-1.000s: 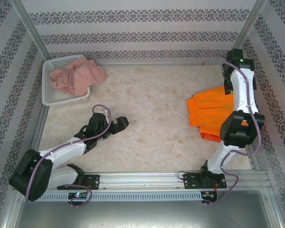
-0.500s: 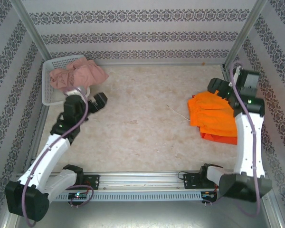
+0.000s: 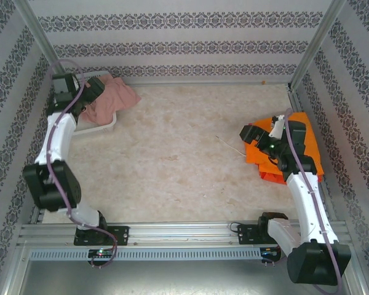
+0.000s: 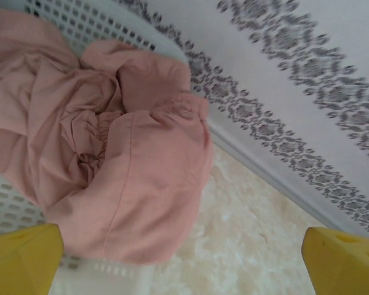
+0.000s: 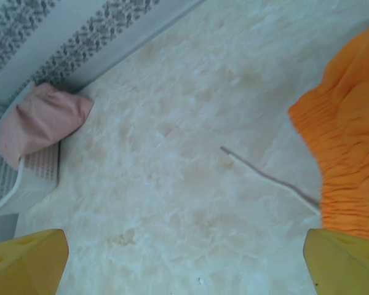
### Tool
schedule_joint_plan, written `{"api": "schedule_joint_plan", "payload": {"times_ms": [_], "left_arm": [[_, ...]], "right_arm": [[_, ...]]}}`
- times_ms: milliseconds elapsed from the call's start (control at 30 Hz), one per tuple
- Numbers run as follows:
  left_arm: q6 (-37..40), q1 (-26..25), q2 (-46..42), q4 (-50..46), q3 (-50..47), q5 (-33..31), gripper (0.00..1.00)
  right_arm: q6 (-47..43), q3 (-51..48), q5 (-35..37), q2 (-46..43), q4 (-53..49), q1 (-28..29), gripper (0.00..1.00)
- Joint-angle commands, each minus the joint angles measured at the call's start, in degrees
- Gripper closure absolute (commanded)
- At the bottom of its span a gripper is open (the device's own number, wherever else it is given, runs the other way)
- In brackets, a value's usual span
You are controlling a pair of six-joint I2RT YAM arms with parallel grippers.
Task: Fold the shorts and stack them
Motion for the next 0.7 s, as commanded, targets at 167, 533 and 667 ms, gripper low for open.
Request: {"api": "schedule_joint_plan", "payload": {"times_ms": [167, 533, 667], "left_arm": [[-3.4, 1.1, 19.4, -3.7, 14.2, 8.7, 0.14], [-6.2, 2.3, 19.7, -0.8, 16.3, 10.8, 0.99], [-4.6, 2.3, 11.6, 0.1, 18.6, 9.4, 1.00]], "right_arm": [[0.8, -5.5, -1.3, -1.8, 3.3, 1.5, 0.02], [-1.0, -6.0, -0.2, -3.1, 1.8, 1.6, 0.02], [-0.8, -5.9, 0.3, -4.1, 2.1, 1.6, 0.02]]}}
